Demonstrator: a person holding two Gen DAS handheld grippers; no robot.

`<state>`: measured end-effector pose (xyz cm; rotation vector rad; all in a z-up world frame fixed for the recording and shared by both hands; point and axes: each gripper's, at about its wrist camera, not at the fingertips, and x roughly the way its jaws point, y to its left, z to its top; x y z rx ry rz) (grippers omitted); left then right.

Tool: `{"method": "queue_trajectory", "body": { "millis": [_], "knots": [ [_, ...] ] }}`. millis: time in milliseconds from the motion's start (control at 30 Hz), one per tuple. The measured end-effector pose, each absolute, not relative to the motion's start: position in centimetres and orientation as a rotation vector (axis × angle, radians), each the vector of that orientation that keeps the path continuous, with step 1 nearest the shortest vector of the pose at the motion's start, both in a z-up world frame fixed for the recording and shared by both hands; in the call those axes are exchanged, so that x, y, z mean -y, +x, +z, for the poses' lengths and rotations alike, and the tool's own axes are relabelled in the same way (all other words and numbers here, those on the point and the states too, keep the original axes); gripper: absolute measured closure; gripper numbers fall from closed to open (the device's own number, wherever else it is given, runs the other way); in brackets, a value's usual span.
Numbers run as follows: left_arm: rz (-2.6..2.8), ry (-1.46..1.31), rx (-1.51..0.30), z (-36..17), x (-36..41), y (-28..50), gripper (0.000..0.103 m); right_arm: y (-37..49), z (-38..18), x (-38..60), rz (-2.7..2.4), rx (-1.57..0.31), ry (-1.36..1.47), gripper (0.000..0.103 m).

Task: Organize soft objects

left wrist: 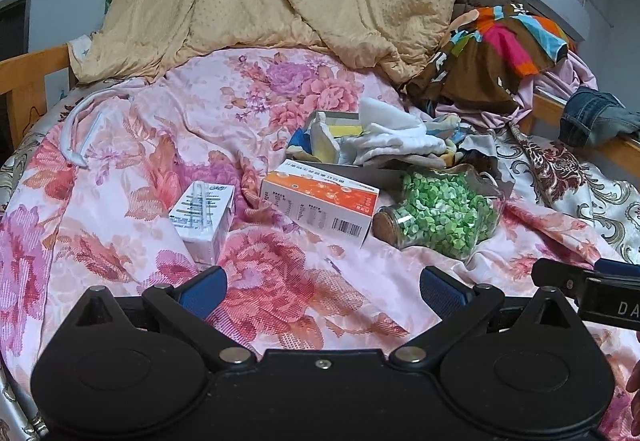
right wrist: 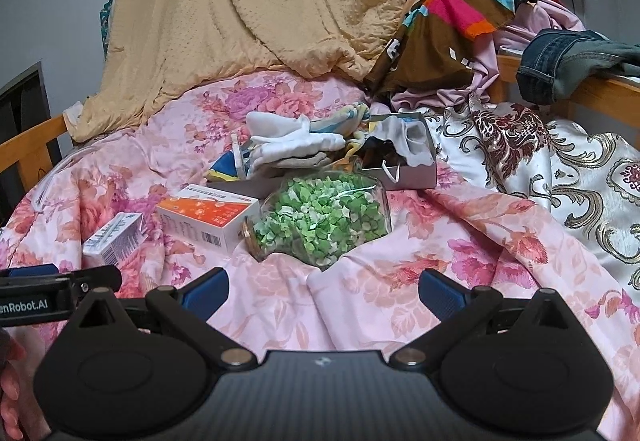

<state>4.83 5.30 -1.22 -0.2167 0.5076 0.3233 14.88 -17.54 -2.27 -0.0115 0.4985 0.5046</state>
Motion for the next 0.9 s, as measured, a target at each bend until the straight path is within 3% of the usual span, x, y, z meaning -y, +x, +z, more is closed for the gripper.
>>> {"method": "queue_trajectory", "body": {
  "millis": [900],
  "knots": [
    [0.335,-0.231,-0.514,-1.42,-5.51,4.91,0.001,15.12,-2.76,17.31,0.501,-0.526,-0.02,0.0]
  ]
}}
